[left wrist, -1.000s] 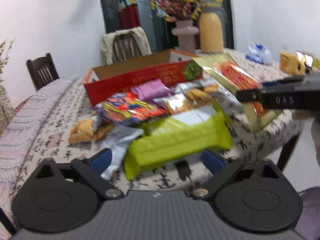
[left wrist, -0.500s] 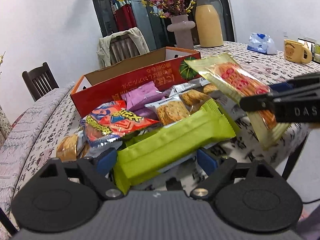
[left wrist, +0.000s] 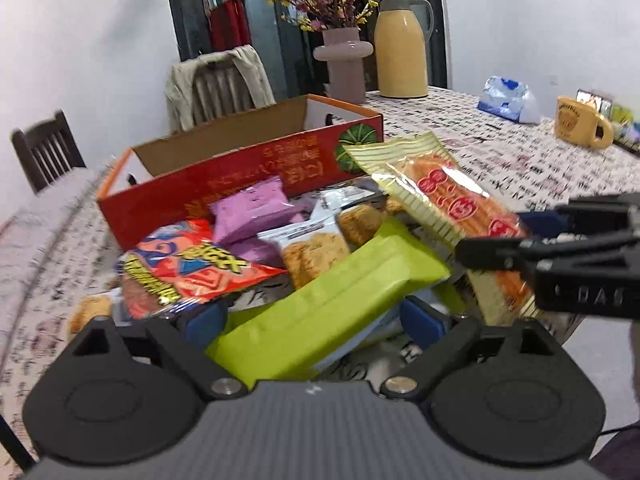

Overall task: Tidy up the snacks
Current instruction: 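Lift the orange bag with the right gripper while the left gripper lifts the green packet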

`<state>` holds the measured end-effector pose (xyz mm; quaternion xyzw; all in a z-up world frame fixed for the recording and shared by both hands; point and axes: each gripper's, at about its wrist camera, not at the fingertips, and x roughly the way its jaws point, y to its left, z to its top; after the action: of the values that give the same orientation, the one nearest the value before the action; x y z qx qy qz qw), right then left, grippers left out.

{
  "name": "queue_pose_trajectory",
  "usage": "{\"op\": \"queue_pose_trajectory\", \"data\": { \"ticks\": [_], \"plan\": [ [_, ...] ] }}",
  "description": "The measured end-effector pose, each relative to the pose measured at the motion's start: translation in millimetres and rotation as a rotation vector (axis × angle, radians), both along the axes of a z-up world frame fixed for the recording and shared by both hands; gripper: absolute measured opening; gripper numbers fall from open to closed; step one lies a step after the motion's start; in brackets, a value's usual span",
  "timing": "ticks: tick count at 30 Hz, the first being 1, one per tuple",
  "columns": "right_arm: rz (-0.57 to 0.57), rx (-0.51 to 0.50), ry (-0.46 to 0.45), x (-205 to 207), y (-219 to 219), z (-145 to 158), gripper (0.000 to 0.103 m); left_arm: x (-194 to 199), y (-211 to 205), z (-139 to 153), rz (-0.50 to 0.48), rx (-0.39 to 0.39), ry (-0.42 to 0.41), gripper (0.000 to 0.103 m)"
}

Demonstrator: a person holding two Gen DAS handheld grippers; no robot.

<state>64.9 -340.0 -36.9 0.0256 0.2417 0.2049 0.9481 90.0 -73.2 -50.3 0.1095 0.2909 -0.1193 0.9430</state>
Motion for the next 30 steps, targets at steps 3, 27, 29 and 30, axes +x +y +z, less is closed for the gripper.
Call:
{"op": "queue_pose_trajectory", "data": {
  "ticks": [3,27,29,30],
  "plan": [
    [0.002,0.0,-0.001,2.5,-0.7,-0.5,0.04,8.3,0.0,-0.6,-0.008,-0.023,0.024,0.081],
    [-0.002,-0.008,-0.037,5.7,9.6,14.1,0.04,-13.2,18.8,32.8,0.021,-0.195,-0.082,0.039],
    [-0.006,-0.01,-0.051,5.2,11.4,18.7,0.04,-14.8,22.1,40.8,0.029,-0.215,-0.099,0.039],
    [-0.007,-0.01,-0.058,4.7,12.5,21.2,0.04,-15.9,23.8,45.5,0.033,-0.223,-0.112,0.039]
  ]
}}
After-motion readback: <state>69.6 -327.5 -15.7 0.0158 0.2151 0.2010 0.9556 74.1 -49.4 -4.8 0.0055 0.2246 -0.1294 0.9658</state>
